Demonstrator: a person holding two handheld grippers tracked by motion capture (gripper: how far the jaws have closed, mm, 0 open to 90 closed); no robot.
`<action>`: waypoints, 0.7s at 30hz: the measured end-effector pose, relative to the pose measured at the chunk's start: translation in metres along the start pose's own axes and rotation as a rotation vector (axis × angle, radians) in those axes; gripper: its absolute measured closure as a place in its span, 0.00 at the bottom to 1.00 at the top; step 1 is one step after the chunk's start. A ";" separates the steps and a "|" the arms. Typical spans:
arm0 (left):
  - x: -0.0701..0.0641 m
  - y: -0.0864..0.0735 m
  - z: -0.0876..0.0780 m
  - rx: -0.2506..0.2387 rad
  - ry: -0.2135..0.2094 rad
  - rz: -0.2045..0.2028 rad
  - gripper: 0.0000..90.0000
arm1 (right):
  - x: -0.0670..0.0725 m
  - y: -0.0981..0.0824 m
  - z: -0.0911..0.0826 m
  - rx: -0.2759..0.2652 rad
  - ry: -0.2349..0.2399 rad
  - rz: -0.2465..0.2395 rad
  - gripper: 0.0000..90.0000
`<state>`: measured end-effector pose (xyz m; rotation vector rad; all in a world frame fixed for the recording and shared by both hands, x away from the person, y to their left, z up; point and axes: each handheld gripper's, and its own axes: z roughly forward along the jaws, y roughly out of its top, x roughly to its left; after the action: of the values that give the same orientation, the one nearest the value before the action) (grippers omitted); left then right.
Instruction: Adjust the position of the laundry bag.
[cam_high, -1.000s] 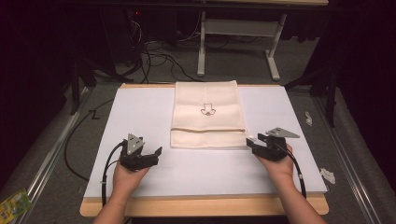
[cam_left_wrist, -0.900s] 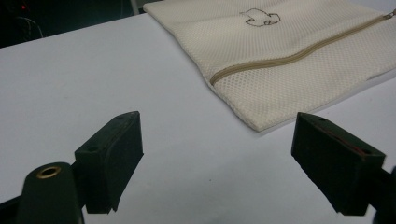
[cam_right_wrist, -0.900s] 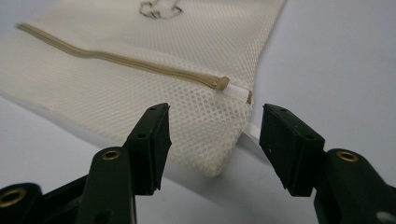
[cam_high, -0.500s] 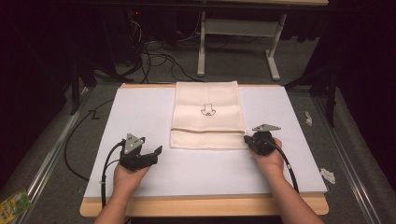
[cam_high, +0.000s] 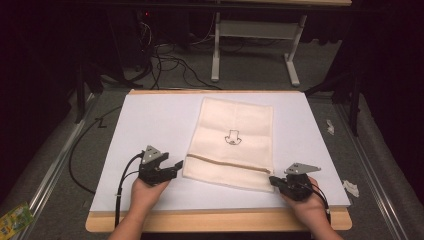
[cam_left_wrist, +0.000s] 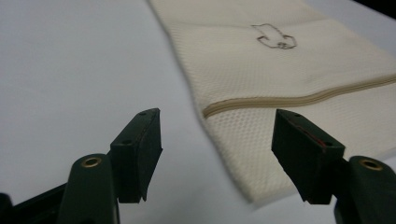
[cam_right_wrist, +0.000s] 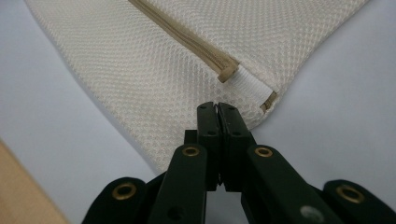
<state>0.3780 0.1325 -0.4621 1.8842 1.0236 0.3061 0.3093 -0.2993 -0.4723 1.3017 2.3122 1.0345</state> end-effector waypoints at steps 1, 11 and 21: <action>0.000 0.000 0.000 0.000 0.000 0.000 0.38 | 0.000 0.000 0.000 0.000 0.000 0.000 1.00; -0.024 -0.007 0.030 0.171 0.086 0.119 0.82 | 0.001 -0.001 0.001 -0.003 -0.011 -0.037 0.99; -0.034 -0.014 0.013 0.239 -0.035 0.178 0.97 | -0.001 0.000 -0.002 0.010 -0.034 -0.046 0.99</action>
<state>0.3579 0.1017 -0.4738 2.1948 0.9018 0.2624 0.3088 -0.3011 -0.4714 1.2535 2.3136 0.9802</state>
